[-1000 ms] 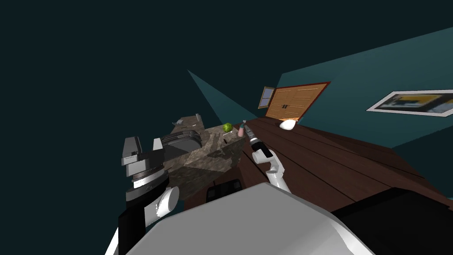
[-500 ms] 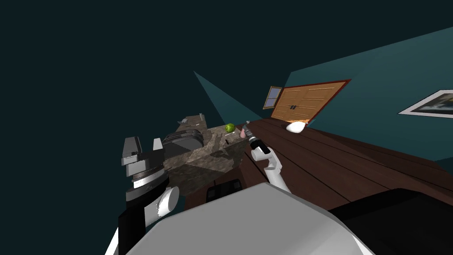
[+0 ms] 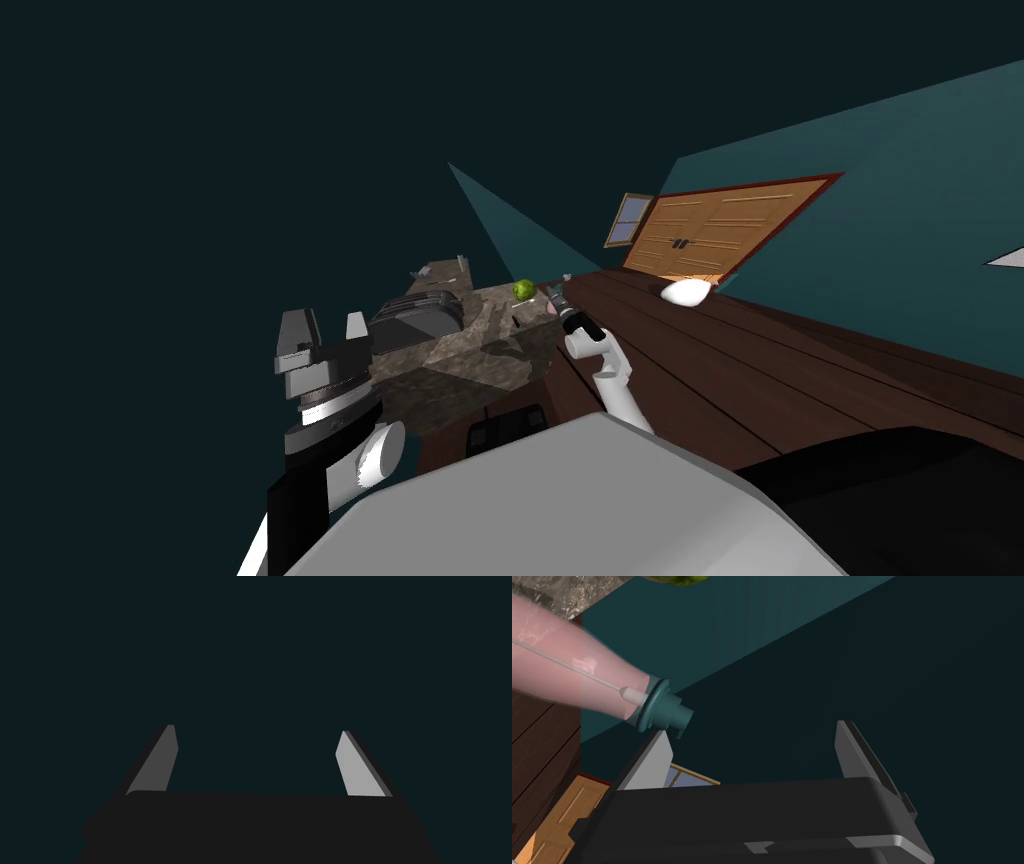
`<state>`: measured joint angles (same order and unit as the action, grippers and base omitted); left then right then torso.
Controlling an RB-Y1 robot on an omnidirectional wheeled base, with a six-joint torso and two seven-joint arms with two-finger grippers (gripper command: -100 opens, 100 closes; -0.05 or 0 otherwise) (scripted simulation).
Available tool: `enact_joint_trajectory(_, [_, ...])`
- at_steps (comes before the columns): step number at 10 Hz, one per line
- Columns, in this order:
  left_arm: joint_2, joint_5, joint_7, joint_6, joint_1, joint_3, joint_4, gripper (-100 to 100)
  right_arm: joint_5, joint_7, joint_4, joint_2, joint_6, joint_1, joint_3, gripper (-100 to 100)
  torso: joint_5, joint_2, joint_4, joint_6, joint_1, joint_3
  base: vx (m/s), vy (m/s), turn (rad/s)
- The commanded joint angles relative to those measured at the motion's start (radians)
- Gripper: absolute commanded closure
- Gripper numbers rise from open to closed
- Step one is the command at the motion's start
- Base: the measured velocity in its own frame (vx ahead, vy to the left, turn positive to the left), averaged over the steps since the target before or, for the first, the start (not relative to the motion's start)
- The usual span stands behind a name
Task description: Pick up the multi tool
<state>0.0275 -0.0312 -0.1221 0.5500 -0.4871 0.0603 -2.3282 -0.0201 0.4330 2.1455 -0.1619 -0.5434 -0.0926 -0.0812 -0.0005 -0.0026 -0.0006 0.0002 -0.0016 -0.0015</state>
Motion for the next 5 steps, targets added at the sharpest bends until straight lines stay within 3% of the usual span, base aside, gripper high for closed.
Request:
enact_joint_trajectory(1, [0.0, 0.0, 0.0, 0.0, 0.0, 0.0, 0.0, 0, -0.001, 0.018, -0.004, -0.001, -0.05, 0.009, 0.002, -100, 0.0, 0.0, 0.0, 0.0, 0.0, 0.0, 0.024, -0.053, 0.158])
enact_joint_trajectory(2, [0.0, 0.0, 0.0, 0.0, 0.0, 0.0, 0.0, 0, -0.001, 0.018, -0.004, -0.001, -0.061, 0.009, 0.002, -100, 0.0, 0.0, 0.0, 0.001, -0.001, 0.0, 0.01, -0.03, -0.016])
enact_joint_trajectory(3, [0.0, 0.0, 0.0, 0.0, 0.0, 0.0, 0.0, 0, -0.001, 0.05, -0.021, 0.0, -0.098, 0.038, 0.006, -100, 0.0, 0.001, 0.0, 0.001, 0.0, 0.0, 0.009, -0.045, 0.192])
enact_joint_trajectory(5, [0.0, 0.0, 0.0, 0.0, 0.0, 0.0, 0.0, 0, -0.001, 0.05, -0.021, 0.0, -0.138, 0.038, 0.006, -100, 0.0, 0.0, 0.0, 0.001, 0.0, 0.0, 0.013, -0.038, 0.083])
